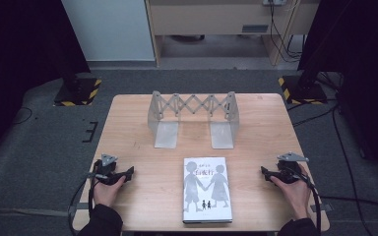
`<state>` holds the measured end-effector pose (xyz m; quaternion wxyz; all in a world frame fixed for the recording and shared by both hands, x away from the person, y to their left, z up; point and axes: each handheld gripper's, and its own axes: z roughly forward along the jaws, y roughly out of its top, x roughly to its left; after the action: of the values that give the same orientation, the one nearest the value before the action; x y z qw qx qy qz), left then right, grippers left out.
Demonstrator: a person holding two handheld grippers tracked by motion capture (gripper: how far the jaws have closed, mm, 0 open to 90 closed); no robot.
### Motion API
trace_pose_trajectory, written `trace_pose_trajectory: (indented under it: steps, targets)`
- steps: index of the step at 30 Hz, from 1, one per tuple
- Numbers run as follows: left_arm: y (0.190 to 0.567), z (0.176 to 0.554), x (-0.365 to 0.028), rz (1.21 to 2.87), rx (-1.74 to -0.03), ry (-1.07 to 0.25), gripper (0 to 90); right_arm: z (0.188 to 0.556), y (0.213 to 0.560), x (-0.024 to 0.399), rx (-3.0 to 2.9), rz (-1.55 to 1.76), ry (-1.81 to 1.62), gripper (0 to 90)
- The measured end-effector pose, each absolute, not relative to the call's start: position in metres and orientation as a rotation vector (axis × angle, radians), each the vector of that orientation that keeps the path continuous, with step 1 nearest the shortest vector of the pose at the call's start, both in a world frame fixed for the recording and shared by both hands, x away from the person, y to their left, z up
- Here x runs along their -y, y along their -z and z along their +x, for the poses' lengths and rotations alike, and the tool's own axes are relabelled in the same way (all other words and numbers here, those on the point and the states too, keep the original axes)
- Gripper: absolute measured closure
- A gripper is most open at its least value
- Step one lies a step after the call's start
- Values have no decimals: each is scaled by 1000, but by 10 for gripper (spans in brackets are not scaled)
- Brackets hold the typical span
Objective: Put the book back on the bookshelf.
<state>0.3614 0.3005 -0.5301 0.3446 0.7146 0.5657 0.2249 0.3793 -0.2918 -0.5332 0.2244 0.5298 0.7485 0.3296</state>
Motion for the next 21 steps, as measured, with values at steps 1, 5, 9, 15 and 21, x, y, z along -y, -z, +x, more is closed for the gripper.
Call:
trace_pose_trajectory:
  steps: [1, 5, 9, 15, 21]
  targets:
    - [528, 359, -299, 1846, -1455, -590, 204, 378, 531, 292, -2054, 1462, -929, 224]
    - [520, 354, -293, 1812, -1406, -610, 215, 372, 524, 291, -2036, 1446, -984, 230]
    - [513, 350, -287, 1797, -1362, -606, 215, 371, 519, 289, -2028, 1427, -998, 237]
    - [508, 346, -278, 1777, -1324, -625, 215, 369, 512, 285, -2014, 1412, -1032, 242]
    - [504, 344, -273, 1775, -1289, -631, 199, 368, 507, 280, -2021, 1389, -1048, 240]
